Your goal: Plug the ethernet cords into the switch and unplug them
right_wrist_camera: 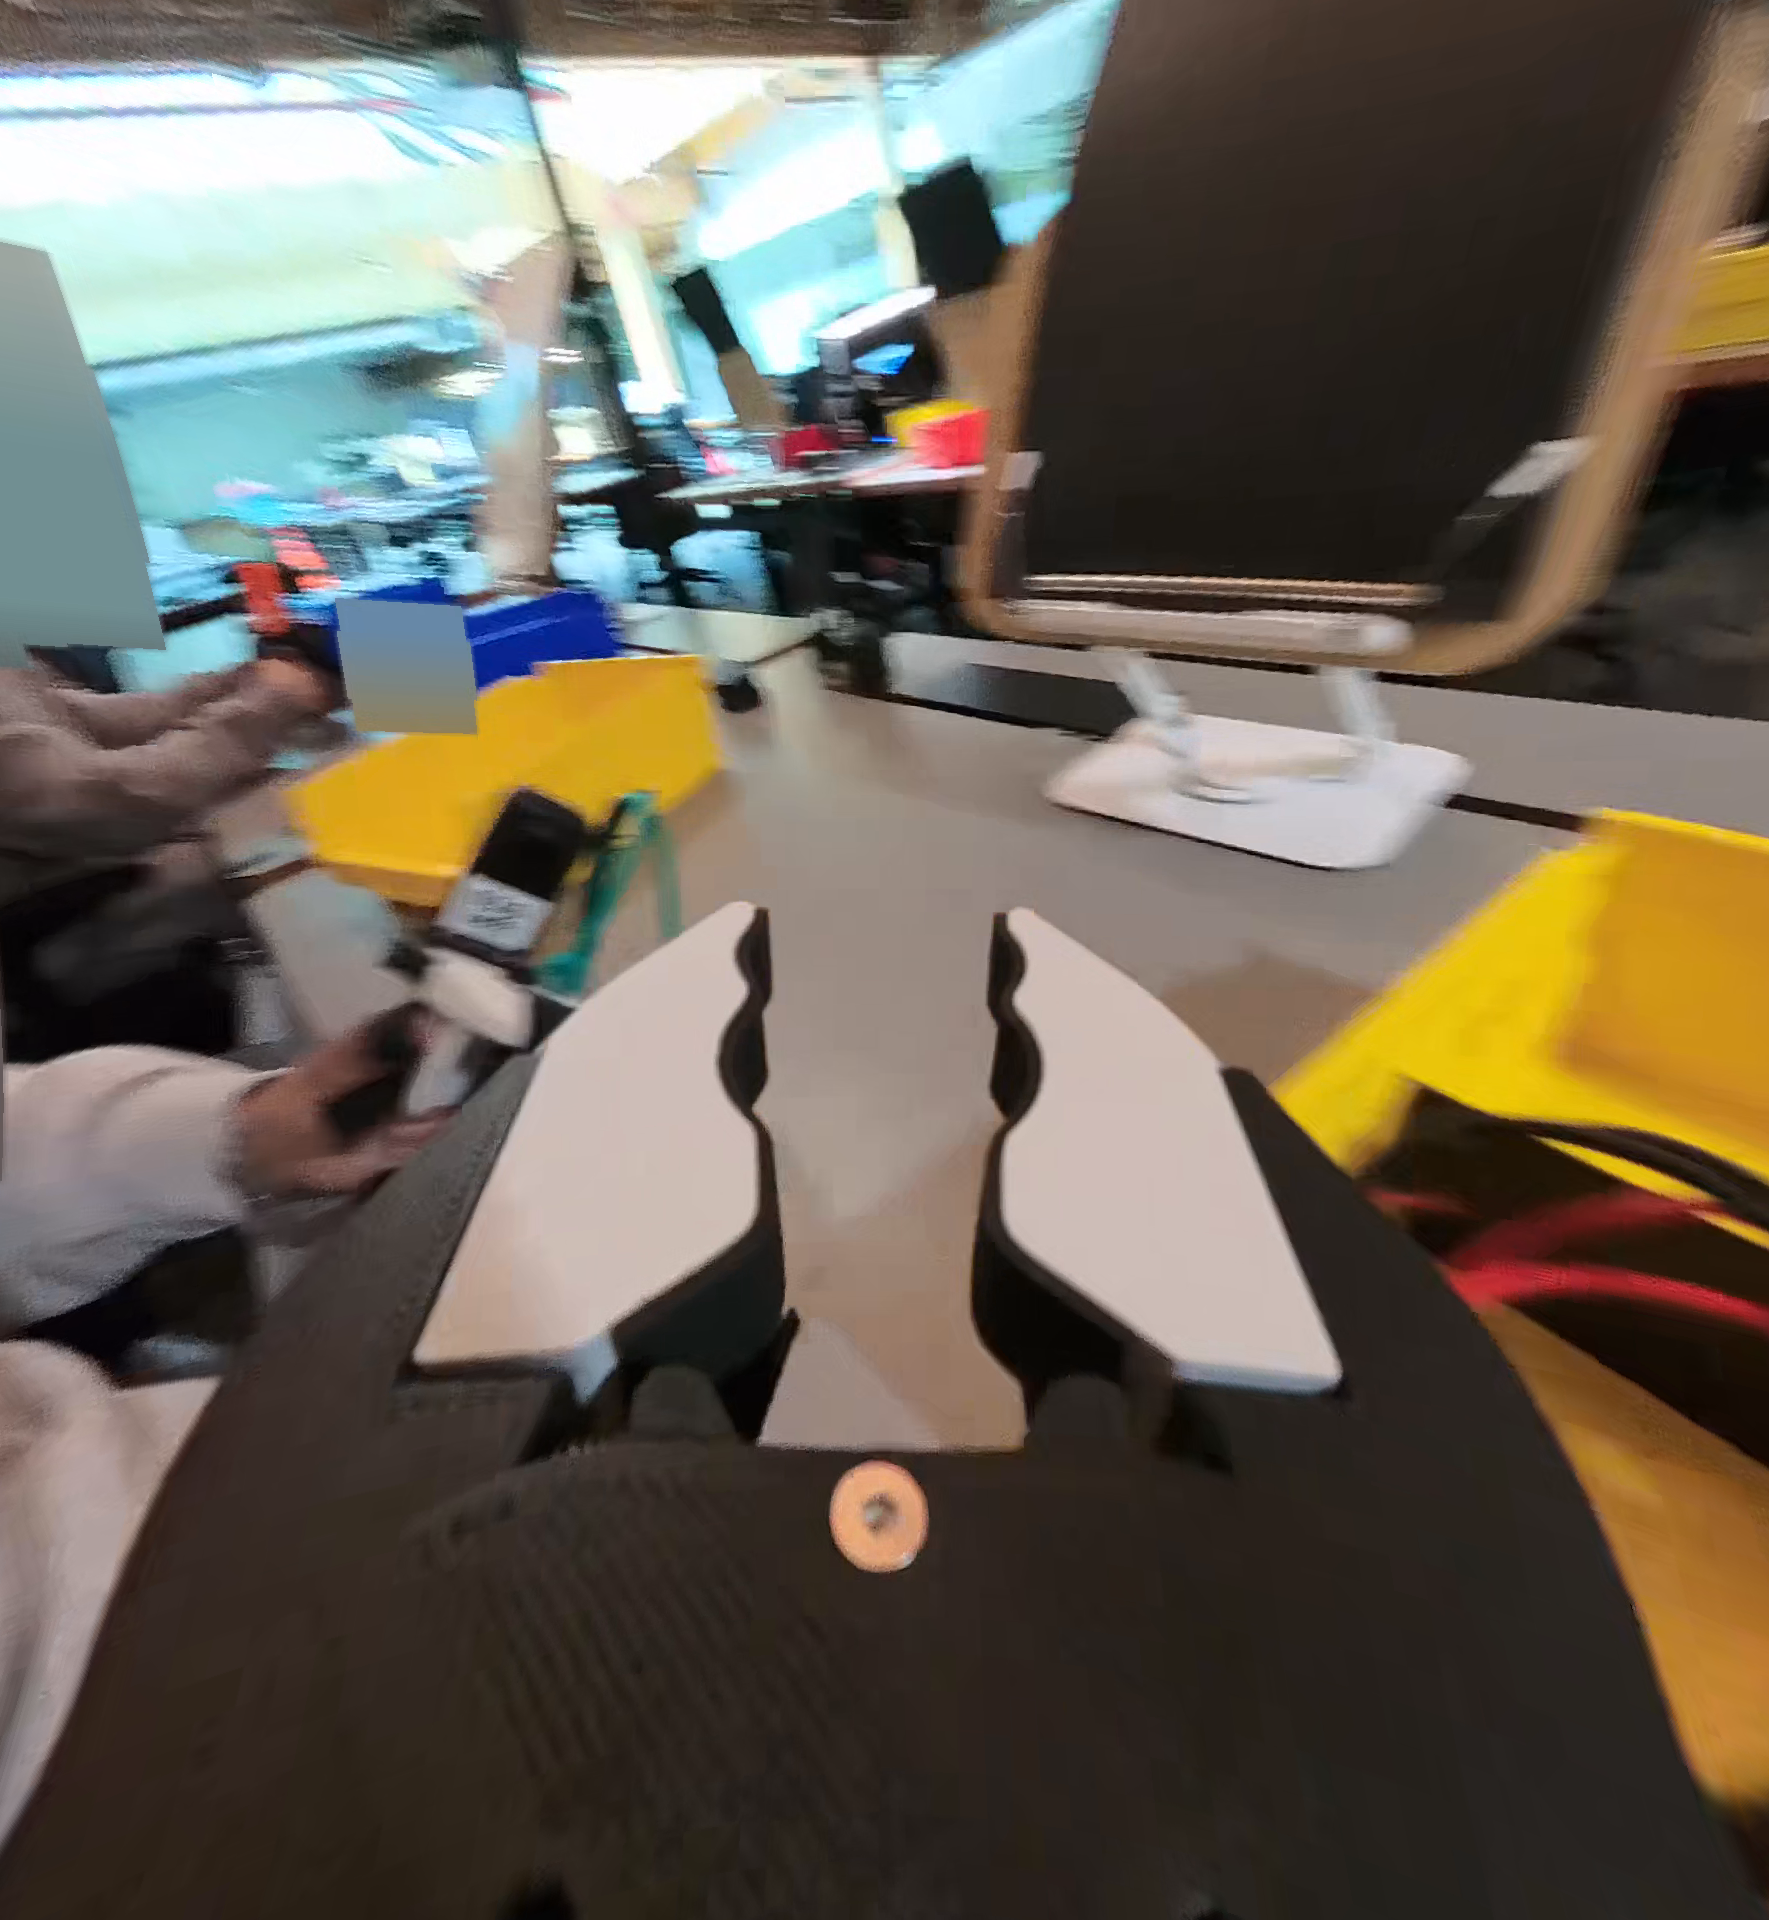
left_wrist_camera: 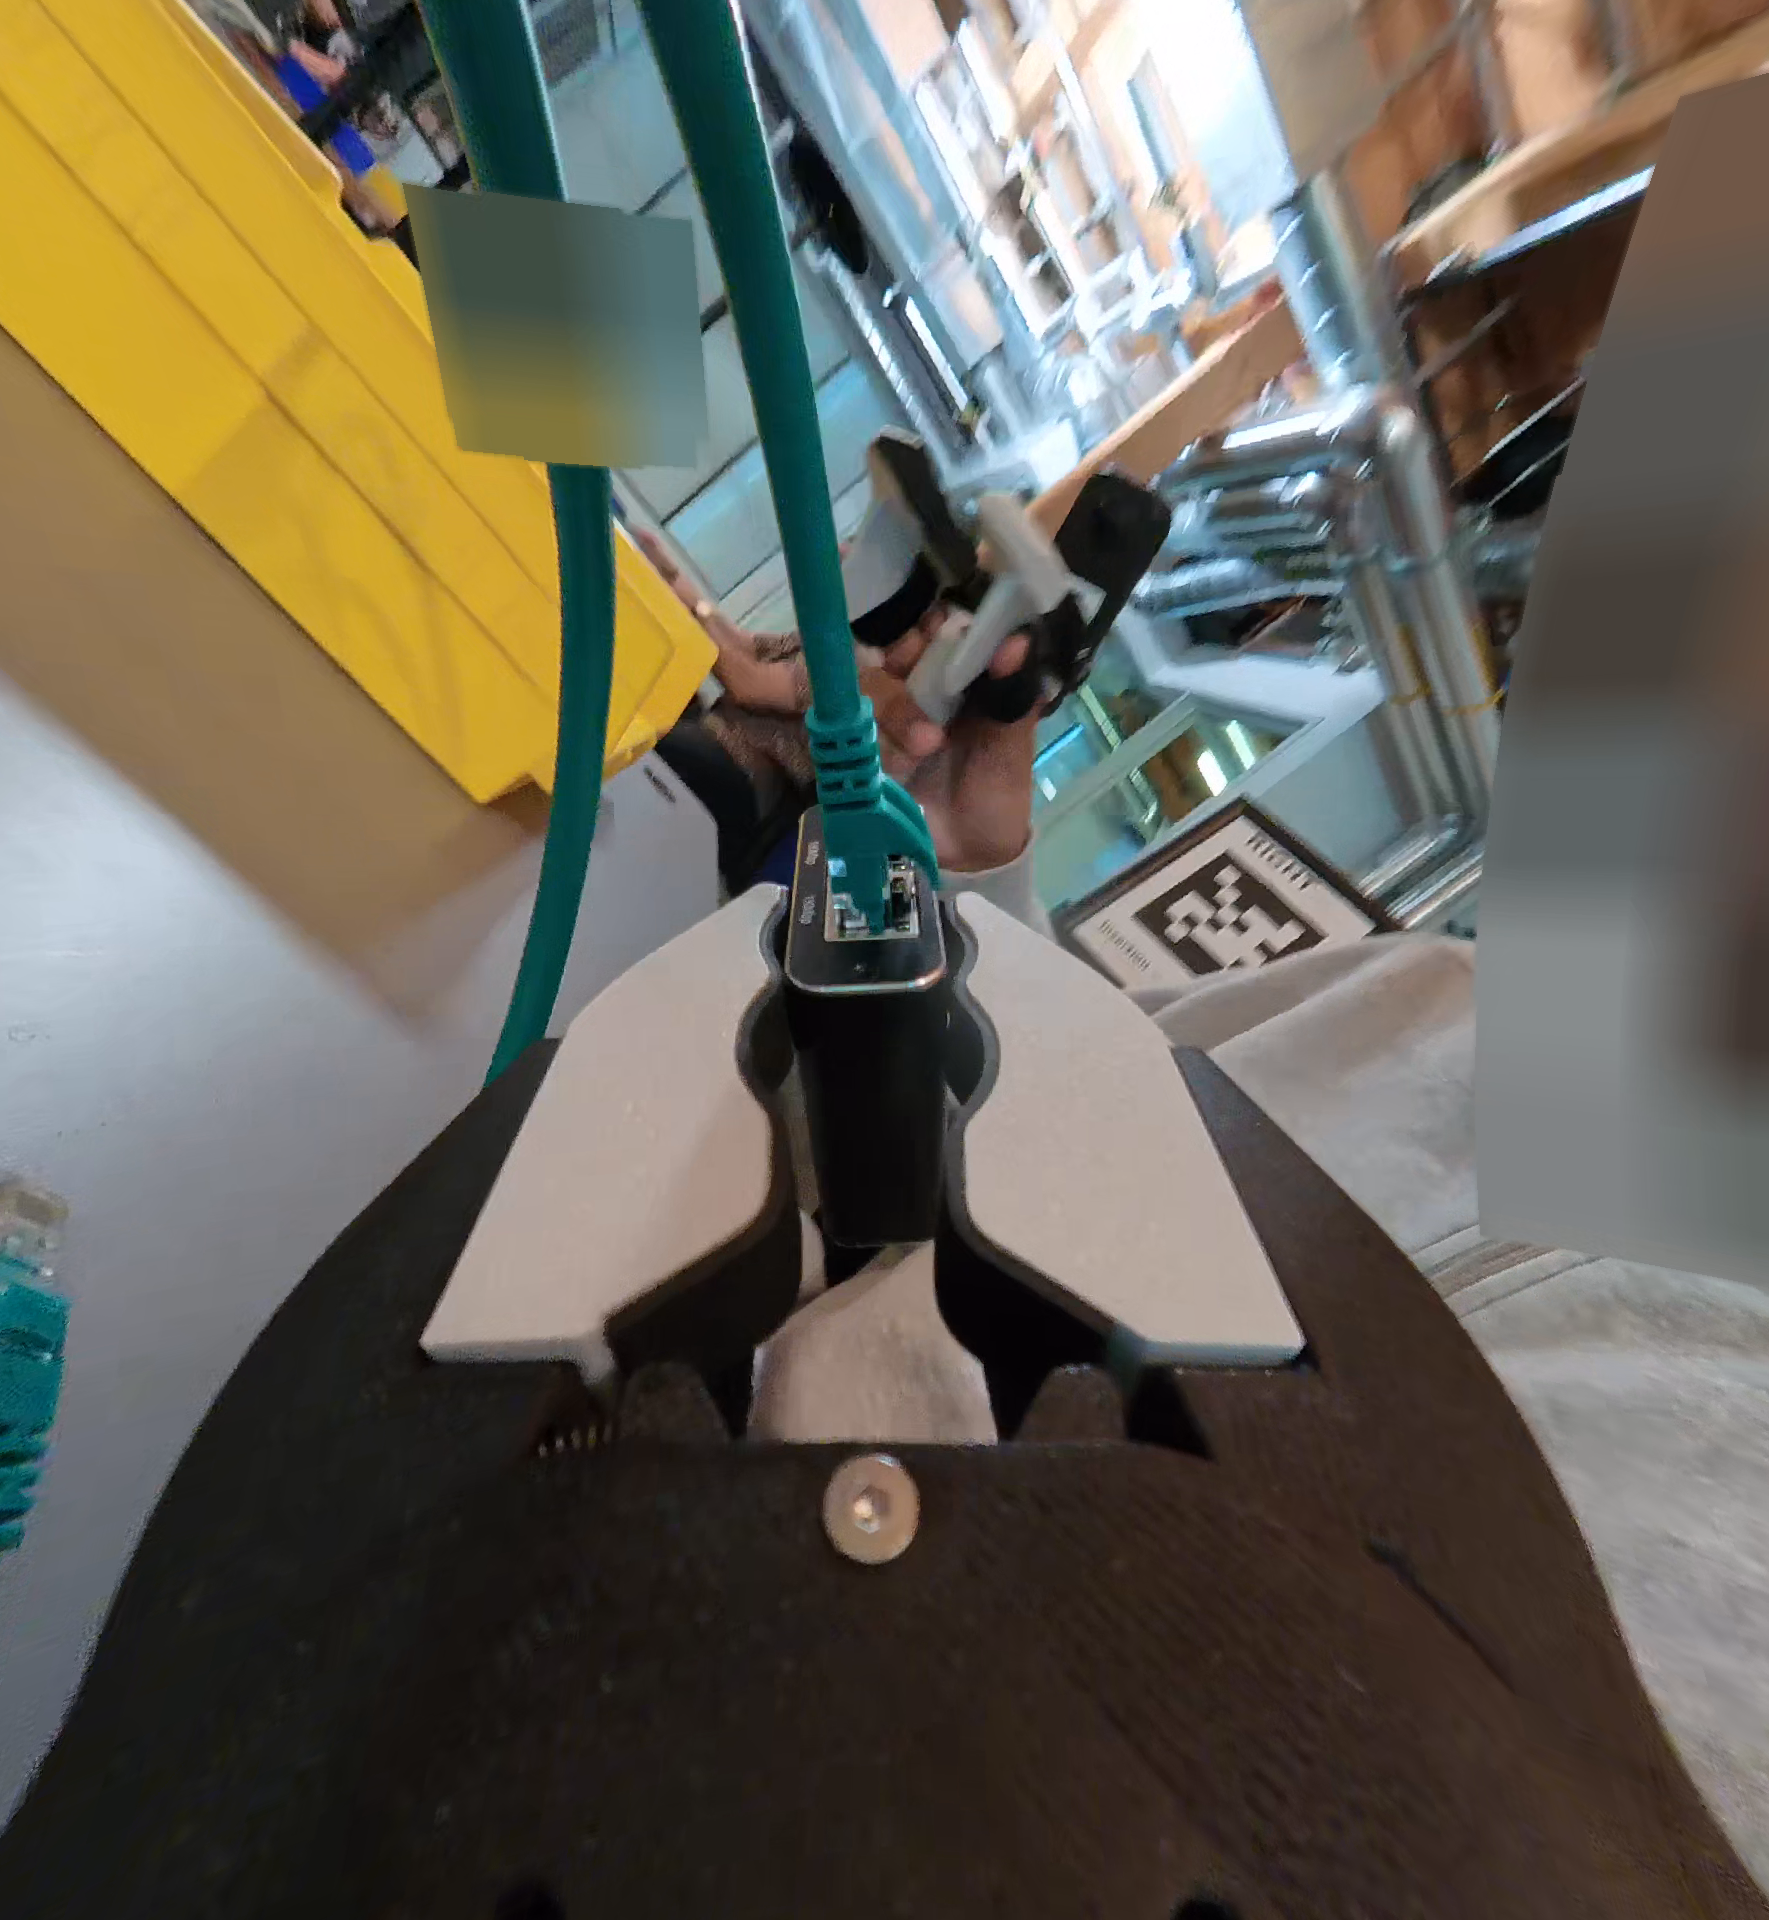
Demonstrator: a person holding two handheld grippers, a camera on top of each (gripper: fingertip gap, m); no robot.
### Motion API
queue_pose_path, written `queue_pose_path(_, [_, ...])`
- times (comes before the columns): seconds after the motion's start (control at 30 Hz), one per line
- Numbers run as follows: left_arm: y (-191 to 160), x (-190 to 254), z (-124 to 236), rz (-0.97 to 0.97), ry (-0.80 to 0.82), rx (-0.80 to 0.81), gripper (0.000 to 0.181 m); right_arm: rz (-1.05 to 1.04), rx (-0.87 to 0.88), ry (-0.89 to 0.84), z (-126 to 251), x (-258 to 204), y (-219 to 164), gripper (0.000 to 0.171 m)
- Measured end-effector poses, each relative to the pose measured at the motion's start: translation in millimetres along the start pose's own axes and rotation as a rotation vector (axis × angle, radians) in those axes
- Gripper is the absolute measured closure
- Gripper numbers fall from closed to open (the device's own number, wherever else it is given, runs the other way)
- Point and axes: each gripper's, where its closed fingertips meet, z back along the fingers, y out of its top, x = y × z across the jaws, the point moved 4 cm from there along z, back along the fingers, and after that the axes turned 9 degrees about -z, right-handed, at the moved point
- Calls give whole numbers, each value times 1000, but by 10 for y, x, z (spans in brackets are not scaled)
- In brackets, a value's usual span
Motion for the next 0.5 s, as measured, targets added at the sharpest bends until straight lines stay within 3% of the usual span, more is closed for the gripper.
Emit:
queue_pose_path(0.03, [-37,9,-33,-25,11,-39,156,-16,-31,75,-119,-153,-100,132])
queue_pose_path(0.27, [-360,71,-218,-184,75,-318,156,-254,-287,415,-697,-744,-931,136])
queue_pose_path(0.37, [-435,88,-240,-206,78,-374,156,-324,-353,456,-772,-776,-1146,136])
queue_pose_path(0.5, [-448,109,-231,-193,65,-378,156,-248,-409,481,-795,-803,-1265,142])
